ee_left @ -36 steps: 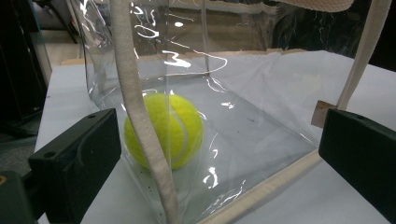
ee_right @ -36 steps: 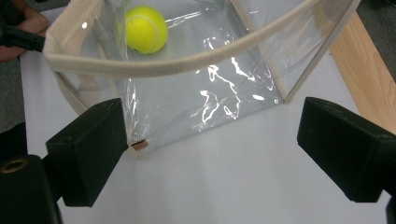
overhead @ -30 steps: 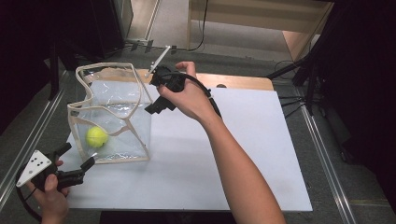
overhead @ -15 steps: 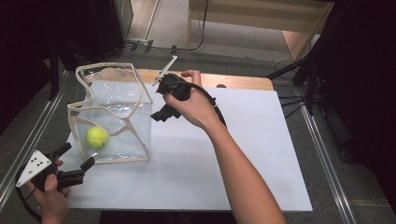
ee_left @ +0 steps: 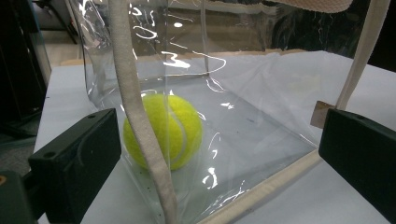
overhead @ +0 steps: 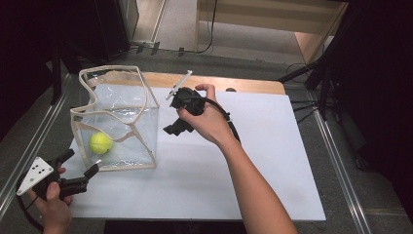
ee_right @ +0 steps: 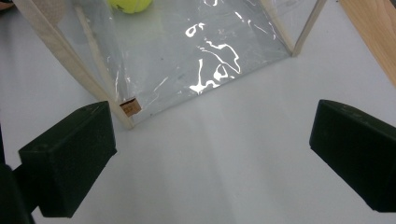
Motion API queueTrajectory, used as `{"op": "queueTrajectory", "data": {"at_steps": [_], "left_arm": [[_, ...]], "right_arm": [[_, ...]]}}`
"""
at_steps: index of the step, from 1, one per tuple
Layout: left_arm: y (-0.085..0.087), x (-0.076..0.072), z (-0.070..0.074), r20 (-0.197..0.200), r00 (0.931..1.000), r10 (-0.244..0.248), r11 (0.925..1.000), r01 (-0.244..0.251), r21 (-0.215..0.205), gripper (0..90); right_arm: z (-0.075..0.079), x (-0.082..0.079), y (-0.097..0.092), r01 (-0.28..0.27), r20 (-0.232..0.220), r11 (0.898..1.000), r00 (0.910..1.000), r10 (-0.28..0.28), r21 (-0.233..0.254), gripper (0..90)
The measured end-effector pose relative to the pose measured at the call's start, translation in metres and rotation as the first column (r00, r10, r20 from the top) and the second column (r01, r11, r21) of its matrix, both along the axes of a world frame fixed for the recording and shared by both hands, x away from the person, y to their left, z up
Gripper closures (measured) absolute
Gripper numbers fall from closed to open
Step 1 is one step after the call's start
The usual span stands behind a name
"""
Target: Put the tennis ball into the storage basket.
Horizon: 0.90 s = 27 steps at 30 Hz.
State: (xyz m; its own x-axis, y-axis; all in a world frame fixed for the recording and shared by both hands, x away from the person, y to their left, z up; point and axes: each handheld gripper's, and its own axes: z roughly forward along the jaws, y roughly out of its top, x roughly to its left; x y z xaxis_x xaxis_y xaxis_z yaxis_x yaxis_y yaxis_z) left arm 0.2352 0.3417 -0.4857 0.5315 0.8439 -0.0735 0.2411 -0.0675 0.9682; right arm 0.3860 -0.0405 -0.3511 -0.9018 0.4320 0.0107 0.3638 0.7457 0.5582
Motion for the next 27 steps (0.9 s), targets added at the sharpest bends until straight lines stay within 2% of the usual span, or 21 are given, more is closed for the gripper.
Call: {"op": "queueTrajectory", "data": {"at_steps": [16, 27], "left_arm": [[-0.001, 0.0, 0.0, 0.004, 1.0, -0.002, 1.0, 0.002, 0.003, 0.0], [-0.003, 0.0, 0.0, 0.002, 1.0, -0.006, 0.9998, 0.006, 0.017, 0.0]], "right_arm": [[-0.026, -0.014, -0.02, 0.038, 0.017, 0.999, 0.9991, -0.039, 0.038, 0.0], [-0.049, -0.033, -0.04, 0.071, 0.019, 0.994, 0.9972, -0.073, 0.086, 0.0]]}}
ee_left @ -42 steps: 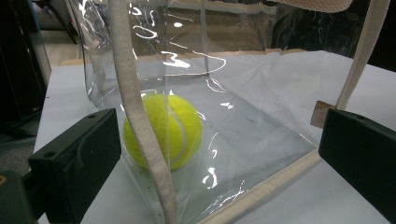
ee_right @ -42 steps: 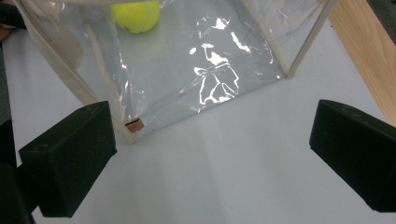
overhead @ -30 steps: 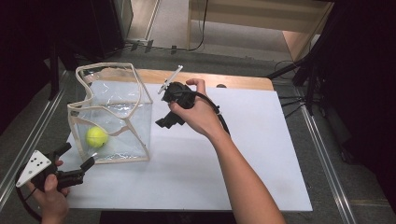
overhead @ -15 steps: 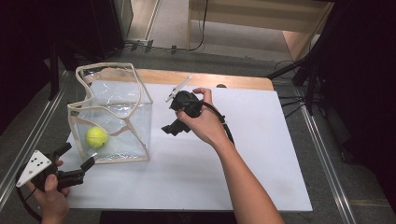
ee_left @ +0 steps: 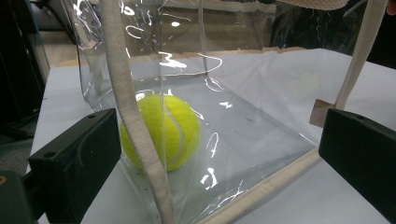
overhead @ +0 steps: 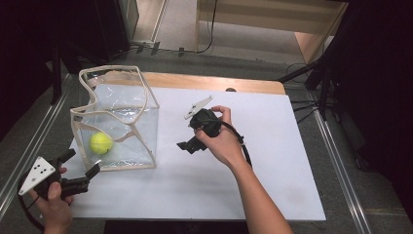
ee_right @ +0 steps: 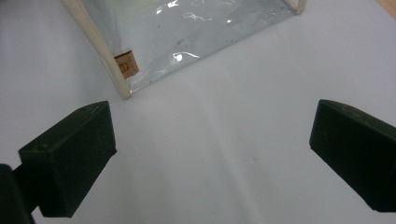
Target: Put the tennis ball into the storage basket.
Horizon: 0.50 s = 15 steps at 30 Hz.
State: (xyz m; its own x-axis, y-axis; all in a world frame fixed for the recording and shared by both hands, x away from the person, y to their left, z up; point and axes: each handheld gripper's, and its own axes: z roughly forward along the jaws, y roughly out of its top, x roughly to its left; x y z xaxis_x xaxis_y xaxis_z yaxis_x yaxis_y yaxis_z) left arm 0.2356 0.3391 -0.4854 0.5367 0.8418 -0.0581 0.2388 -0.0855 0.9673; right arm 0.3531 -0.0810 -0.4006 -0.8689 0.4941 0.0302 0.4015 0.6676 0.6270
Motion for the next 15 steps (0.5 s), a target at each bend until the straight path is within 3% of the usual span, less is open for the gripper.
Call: {"op": "queueTrajectory", "data": {"at_steps": [15], "left_arm": [[-0.002, 0.0, 0.0, -0.003, 1.0, -0.001, 1.0, 0.001, 0.003, 0.0]], "right_arm": [[-0.012, -0.021, -0.03, 0.072, 0.032, 0.996, 0.9967, -0.074, 0.054, 0.0]]}}
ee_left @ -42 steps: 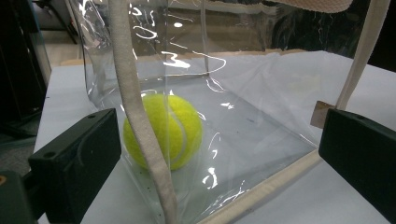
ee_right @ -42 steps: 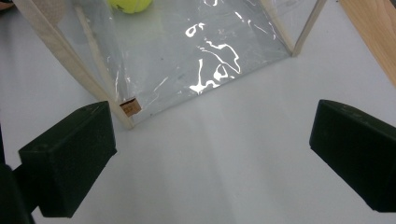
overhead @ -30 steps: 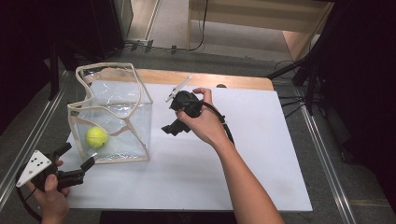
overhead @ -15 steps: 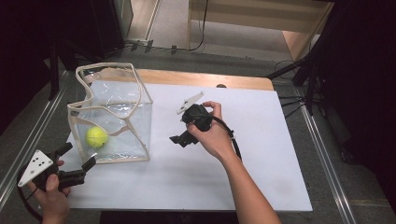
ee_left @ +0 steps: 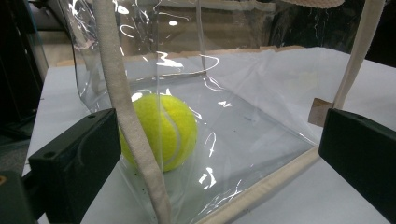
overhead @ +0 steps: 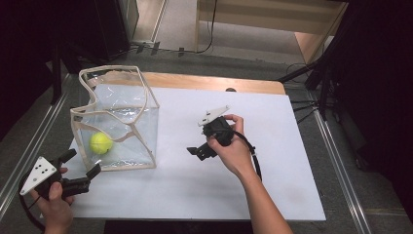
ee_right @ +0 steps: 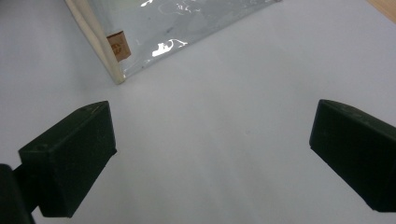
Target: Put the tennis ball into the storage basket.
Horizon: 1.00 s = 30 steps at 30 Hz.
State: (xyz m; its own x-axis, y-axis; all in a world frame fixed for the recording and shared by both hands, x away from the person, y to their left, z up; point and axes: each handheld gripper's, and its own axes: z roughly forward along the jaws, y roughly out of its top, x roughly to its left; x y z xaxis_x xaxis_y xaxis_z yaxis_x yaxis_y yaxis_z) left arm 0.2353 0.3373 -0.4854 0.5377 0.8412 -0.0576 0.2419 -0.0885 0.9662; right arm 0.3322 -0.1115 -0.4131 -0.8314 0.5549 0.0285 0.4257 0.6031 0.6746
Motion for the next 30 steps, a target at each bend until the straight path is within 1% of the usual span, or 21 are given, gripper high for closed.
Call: {"op": "queueTrajectory", "data": {"at_steps": [3, 4, 8, 11, 15, 23, 27, 28, 30], "left_arm": [[0.0, 0.0, 0.0, 0.003, 1.0, -0.002, 1.0, 0.002, 0.001, 0.0], [-0.001, 0.0, 0.0, 0.003, 1.0, -0.003, 1.0, 0.003, 0.0, 0.0], [-0.001, 0.0, 0.0, 0.003, 1.0, -0.002, 1.0, 0.002, 0.0, 0.0], [-0.001, 0.0, 0.0, 0.005, 1.0, -0.002, 1.0, 0.002, 0.002, 0.0], [-0.003, 0.0, 0.0, 0.002, 1.0, -0.005, 1.0, 0.005, 0.005, 0.0], [-0.001, 0.0, 0.0, 0.005, 1.0, -0.007, 1.0, 0.006, 0.006, 0.0], [-0.002, -0.001, 0.0, 0.002, 1.0, -0.005, 1.0, 0.005, 0.006, 0.0], [-0.002, 0.0, 0.0, 0.002, 1.0, -0.005, 1.0, 0.005, 0.006, 0.0], [-0.003, -0.001, 0.0, 0.003, 1.0, -0.005, 1.0, 0.005, 0.006, 0.0]], "right_arm": [[-0.003, -0.004, -0.008, 0.012, 0.004, 1.0, 0.9999, -0.012, 0.015, 0.0], [-0.004, -0.005, -0.009, 0.015, -0.002, 1.0, 0.9999, -0.015, 0.017, 0.0], [-0.008, -0.009, -0.019, 0.034, 0.003, 0.999, 0.9994, -0.034, 0.024, 0.0], [-0.011, -0.013, -0.026, 0.05, 0.0, 0.998, 0.9988, -0.05, 0.04, 0.0], [-0.014, -0.017, -0.034, 0.064, 0.007, 0.997, 0.9979, -0.064, 0.047, 0.0], [-0.019, -0.023, -0.051, 0.097, 0.011, 0.993, 0.9951, -0.098, 0.071, 0.0], [-0.021, -0.027, -0.059, 0.11, 0.018, 0.991, 0.9936, -0.112, 0.082, 0.0], [-0.023, -0.028, -0.061, 0.111, 0.026, 0.99, 0.9931, -0.114, 0.084, 0.0], [-0.025, -0.03, -0.066, 0.122, 0.021, 0.988, 0.992, -0.125, 0.09, 0.0]]}}
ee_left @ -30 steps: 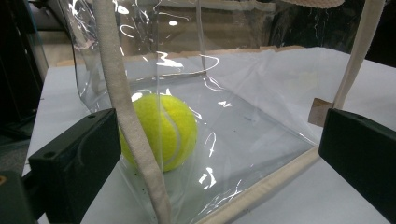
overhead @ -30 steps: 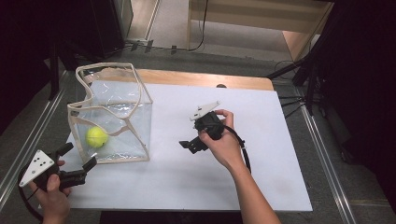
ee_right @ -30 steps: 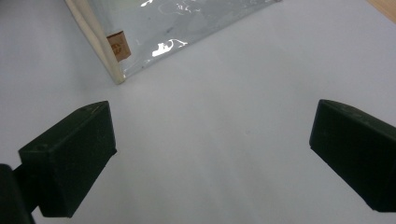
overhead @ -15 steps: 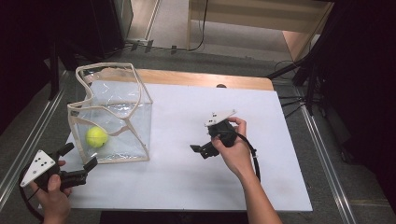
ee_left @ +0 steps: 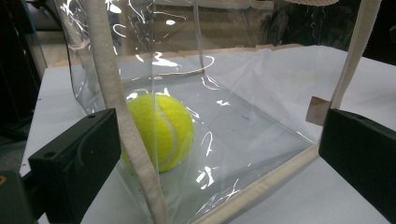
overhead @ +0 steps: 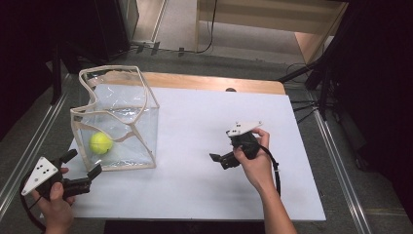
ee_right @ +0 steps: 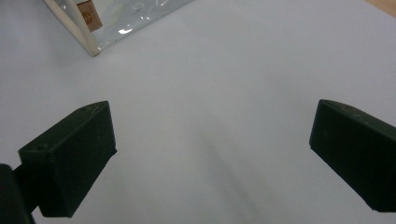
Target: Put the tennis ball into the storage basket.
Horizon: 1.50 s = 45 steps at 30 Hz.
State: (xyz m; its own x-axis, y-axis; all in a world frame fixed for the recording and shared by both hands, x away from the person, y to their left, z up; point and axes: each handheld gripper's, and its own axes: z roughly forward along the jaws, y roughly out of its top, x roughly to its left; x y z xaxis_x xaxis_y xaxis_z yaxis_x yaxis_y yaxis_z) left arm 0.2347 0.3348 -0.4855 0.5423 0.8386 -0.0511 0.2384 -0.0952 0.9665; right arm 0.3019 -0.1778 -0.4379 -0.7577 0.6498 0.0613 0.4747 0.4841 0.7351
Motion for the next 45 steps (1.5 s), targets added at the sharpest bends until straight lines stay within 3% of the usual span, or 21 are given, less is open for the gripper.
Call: {"op": "queueTrajectory", "data": {"at_steps": [20, 30, 45], "left_arm": [[0.0, 0.0, 0.0, -0.003, 1.0, 0.0, 1.0, 0.0, -0.001, 0.0], [-0.001, 0.0, 0.0, 0.0, 1.0, -0.004, 1.0, 0.004, 0.005, 0.0], [-0.001, 0.0, -0.001, 0.001, 1.0, -0.001, 1.0, 0.001, 0.003, 0.0]], "right_arm": [[-0.024, -0.02, -0.049, 0.116, 0.027, 0.992, 0.9927, -0.117, 0.054, 0.0], [-0.028, -0.031, -0.076, 0.164, 0.045, 0.983, 0.9847, -0.168, 0.079, 0.0], [-0.044, -0.049, -0.111, 0.236, 0.026, 0.965, 0.9703, -0.24, 0.111, 0.0]]}}
